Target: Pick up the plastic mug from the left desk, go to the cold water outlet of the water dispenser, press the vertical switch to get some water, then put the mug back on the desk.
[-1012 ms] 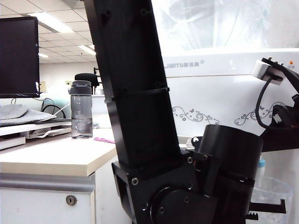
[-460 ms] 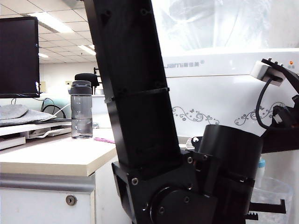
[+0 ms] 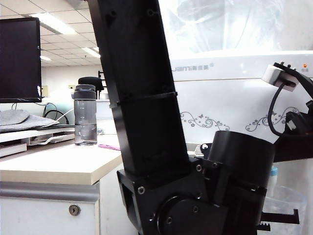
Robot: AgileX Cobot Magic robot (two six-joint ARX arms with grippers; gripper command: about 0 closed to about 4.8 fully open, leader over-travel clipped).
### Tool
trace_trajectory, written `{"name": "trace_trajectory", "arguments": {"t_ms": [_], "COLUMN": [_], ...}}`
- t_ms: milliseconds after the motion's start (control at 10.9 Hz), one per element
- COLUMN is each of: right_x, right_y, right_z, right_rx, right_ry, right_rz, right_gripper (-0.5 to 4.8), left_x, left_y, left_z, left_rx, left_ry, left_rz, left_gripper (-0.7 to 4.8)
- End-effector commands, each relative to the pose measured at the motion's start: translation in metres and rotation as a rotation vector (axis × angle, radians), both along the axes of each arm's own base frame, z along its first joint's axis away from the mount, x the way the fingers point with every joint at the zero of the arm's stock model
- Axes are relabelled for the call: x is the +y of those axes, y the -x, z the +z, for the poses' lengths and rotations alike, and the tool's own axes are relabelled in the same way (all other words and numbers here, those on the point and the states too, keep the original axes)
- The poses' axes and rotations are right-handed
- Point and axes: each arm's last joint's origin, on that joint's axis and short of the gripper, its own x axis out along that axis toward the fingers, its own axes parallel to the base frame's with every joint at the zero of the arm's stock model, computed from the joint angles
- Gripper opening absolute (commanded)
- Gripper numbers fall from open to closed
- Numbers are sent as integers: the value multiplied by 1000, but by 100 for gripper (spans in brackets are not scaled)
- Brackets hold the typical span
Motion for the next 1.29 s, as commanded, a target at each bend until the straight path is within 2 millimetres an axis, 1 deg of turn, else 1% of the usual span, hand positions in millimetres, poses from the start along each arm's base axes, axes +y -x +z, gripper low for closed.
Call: {"name": "trace_trajectory", "arguments": {"t_ms": [92,1288], "right_x": [-1,-1], "right_y": [5,5], "right_z": [-7,-8], "right_rx": [69,61], "right_ry": [28,48], "right_rz": [-15,-2], "right_gripper": [-1,-1], "left_x": [-4,-4], "left_y": [-1,-1], "left_z": [11,11], "left_rx": [-34,-34], "left_ry": [73,73], "left_rz": [9,9], "left_gripper": [-6,-6]}}
